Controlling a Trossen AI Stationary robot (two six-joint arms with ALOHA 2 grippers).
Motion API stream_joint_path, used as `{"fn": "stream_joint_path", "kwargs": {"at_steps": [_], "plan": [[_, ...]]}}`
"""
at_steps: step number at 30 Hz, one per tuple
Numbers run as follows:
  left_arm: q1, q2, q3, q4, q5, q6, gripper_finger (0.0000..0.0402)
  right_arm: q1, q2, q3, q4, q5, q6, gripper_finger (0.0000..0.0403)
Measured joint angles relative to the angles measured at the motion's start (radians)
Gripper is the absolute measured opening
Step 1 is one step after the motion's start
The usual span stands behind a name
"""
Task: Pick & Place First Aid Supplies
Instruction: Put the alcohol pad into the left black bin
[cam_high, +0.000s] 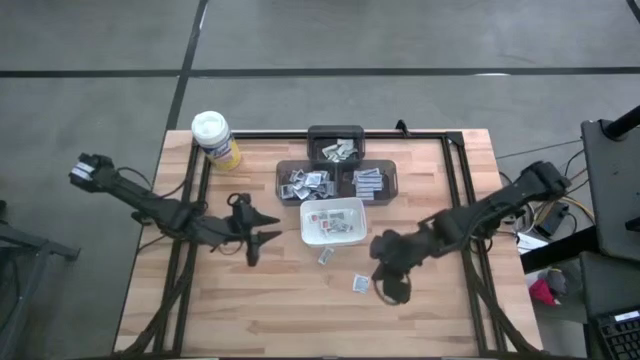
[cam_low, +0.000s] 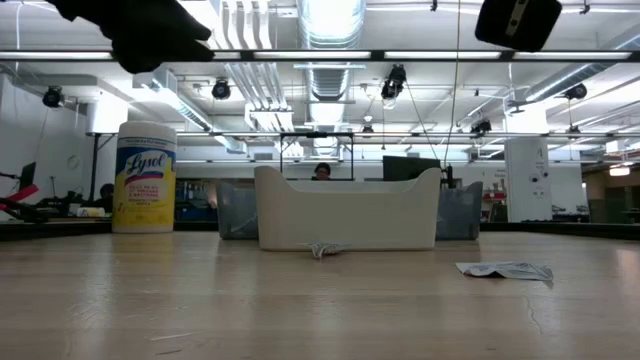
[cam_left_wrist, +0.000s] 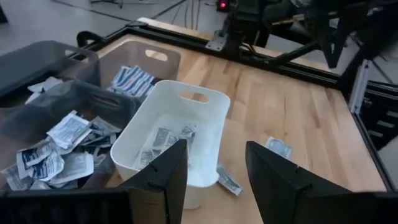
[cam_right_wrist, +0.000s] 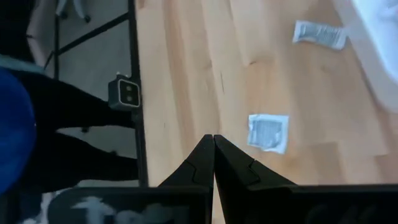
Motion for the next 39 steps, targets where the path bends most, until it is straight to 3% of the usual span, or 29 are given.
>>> {"fn": "stream_joint_path", "kwargs": {"at_steps": [4,11,18,39], "plan": [[-0.026,-0.040,-0.029,-0.002,0.019,0.033,0.0155,0.047,0.078,0.049,-0.027,0.062,0.155,0.0009],[-0.026,-0.143,-0.075,-0.009,0.164,0.091,0.0154,0.121,0.154,0.079,-0.042,0.169,0.477,0.0009],[-0.024,-0.240,-0.099,-0.061,0.241,0.153,0.0154,0.166,0.197,0.074,-0.045,0.188,0.785,0.0010],[-0.024,-0.304,-0.128,-0.129,0.271,0.182,0.0154,0.107,0.383,0.074,-0.026,0.185,1.107,0.0137]]}}
